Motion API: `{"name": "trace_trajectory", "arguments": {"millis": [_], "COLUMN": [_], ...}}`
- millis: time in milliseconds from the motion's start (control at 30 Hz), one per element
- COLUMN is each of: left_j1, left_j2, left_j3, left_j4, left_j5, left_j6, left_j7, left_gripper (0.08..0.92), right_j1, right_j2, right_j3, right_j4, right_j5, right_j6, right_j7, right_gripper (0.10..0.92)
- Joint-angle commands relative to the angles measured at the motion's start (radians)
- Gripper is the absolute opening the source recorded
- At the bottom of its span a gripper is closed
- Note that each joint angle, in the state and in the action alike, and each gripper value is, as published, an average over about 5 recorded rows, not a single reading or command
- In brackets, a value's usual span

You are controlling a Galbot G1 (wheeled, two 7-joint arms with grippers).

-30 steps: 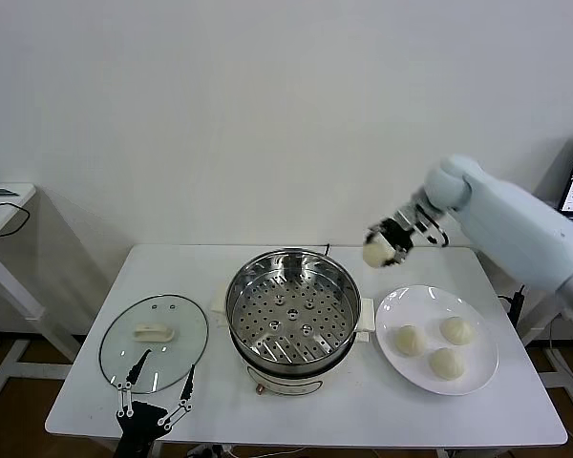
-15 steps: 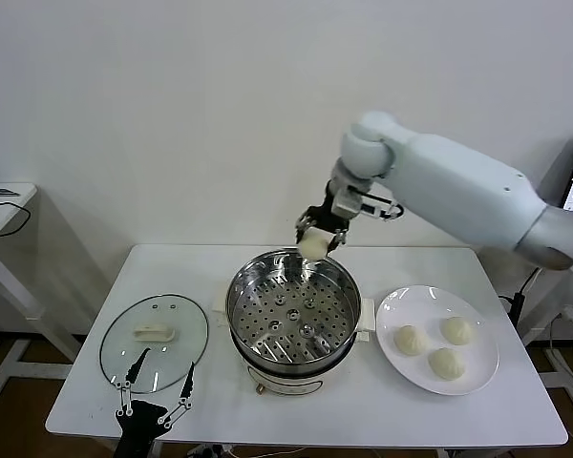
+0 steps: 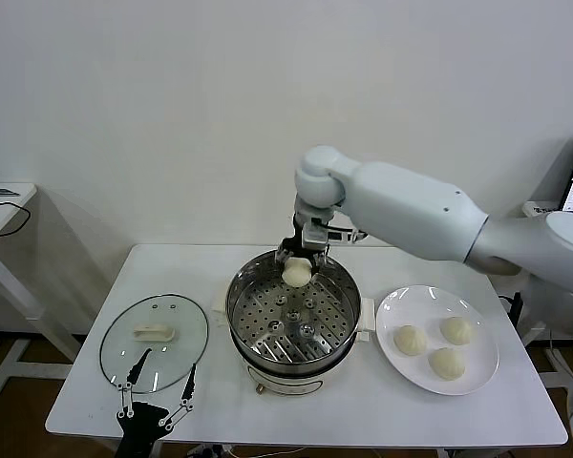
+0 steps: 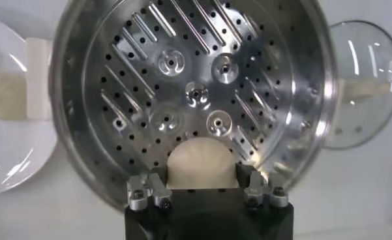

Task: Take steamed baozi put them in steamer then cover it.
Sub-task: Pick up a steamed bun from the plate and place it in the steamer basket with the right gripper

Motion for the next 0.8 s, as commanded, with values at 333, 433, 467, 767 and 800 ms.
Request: {"name": "trace_trajectory", "arguments": {"millis": [333, 433, 467, 767, 800], "left_j1": [0.009, 0.008, 0.008, 0.005, 0.005], "left_j2": [-0.004, -0.005, -0.005, -0.008, -0.008], "left_j3": [-0.011, -0.015, -0.016, -0.017, -0.017], "left_j4": [-0.006, -0.006, -0.007, -0.005, -0.005], "left_j5": [0.001, 0.0, 0.0, 0.0, 0.001], "left_j6": [-0.019, -0.026, -0.028, -0.026, -0.026], "left_j7": [0.001, -0.005, -0.008, -0.015, -0.015], "left_gripper": [0.823, 0.823, 0.823, 0.823, 0.823], "right_j1": [-0.066, -0.067, -0.064, 0.03, 0.047], "right_j2": [0.07, 0.071, 0.069, -0.062, -0.093], "right_j3": [0.01, 0.013, 0.014, 0.029, 0.036], "right_j4": [-0.1, -0.107, -0.104, 0.042, 0.063], "right_j5": [-0.059, -0.06, -0.06, 0.069, 0.103], "right_j6": [0.019, 0.022, 0.023, -0.014, -0.039], "right_j7": [0.011, 0.023, 0.026, -0.02, -0.032], "right_gripper": [0.705, 0.75, 0.77, 0.822, 0.822]}}
